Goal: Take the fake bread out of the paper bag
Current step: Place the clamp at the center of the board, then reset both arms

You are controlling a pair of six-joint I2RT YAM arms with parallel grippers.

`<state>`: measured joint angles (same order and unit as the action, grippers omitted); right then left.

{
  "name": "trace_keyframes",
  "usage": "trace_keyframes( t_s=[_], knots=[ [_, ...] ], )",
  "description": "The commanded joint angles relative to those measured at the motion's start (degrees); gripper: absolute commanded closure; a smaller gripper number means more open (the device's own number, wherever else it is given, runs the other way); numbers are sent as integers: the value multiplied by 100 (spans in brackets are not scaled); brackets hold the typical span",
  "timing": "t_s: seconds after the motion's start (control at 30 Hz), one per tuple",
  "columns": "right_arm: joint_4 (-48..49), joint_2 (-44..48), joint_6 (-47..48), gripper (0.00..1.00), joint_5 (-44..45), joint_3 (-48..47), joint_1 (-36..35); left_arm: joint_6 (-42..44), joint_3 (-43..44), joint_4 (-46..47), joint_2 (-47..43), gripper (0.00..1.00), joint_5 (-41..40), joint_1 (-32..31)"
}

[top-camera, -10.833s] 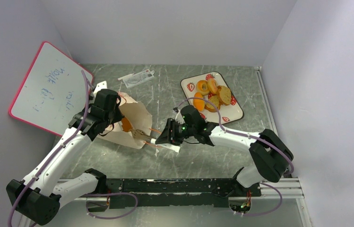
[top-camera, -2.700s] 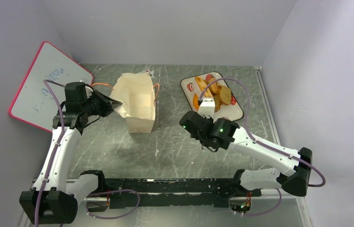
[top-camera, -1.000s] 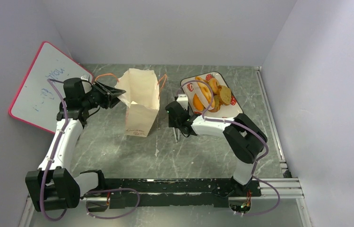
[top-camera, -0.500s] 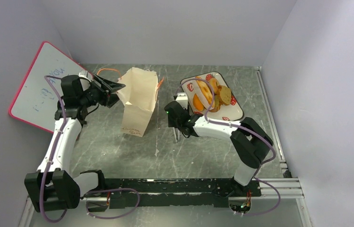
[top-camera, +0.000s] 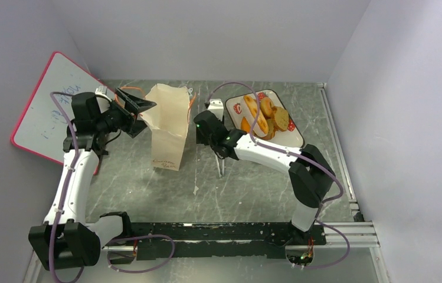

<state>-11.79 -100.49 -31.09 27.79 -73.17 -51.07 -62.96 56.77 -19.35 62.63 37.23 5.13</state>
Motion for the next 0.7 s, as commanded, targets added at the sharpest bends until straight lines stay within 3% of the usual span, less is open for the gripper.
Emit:
trace_keyframes(
  t_s=[0.0, 0.3, 0.67],
  knots=[
    [-237, -213, 66, 45, 8, -320, -67, 511, 608, -666, -58, 3, -207, 41],
    [-395, -348, 84, 45, 6, -684, -119, 1487, 1327, -2186, -290, 0, -1087, 41],
    [-506, -309, 81, 45, 55, -700, -127, 1785, 2006, -2854, -730, 1, -1971, 41]
  ],
)
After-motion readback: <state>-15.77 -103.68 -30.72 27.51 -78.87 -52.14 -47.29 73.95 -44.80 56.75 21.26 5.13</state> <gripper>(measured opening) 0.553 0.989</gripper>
